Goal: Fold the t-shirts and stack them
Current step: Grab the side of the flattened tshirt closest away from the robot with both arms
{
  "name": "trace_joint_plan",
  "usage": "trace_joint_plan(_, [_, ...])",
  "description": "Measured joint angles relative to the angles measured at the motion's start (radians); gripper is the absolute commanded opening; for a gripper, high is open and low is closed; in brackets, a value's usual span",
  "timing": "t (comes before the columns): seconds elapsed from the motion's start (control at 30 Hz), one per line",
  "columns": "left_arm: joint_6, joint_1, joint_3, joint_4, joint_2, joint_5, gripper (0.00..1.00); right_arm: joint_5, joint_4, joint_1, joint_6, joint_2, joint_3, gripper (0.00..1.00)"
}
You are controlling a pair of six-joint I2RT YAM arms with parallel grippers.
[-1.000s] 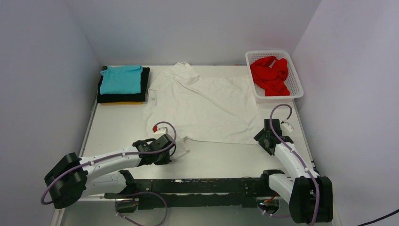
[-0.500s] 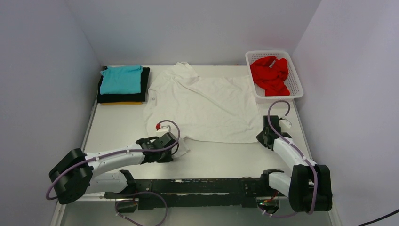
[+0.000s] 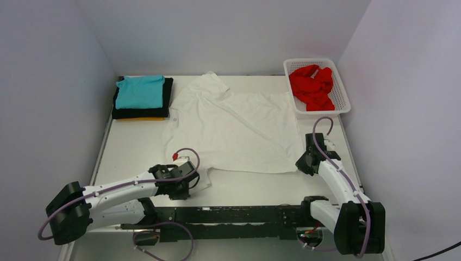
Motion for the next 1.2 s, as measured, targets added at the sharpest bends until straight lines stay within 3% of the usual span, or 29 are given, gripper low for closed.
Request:
trace_joint_plan(0.13, [-0.047,-0.044,-0.002,-0.106,-0.047,0.025,0.00,-0.037,-0.072,0.000,0.014,-0.011,0.000,0.00])
trace_joint_plan(0.33, [-0.072,-0.065,-0.020,-0.134,-0.126,0.073,0.00,-0.051,-0.145,0.001,0.045,-0.064,0.000,0.00])
trace_joint_plan(0.63, [0.033,-0.051,-0.019,0.085,-0.150,0.112,0.00,-0.102,-0.129,-0.015,0.053,-0.059,0.000,0.00])
trace_joint_plan(0.9, [0.193,0.182,0.047,0.236,-0.127,0.164,0.00,-0.158,-0.101,-0.015,0.004,0.065,0.094,0.00])
trace_joint_plan(1.2, [0.293,0.426,0.158,0.347,-0.120,0.091,0.00,-0.180,-0.063,-0.015,-0.058,0.203,0.234,0.00])
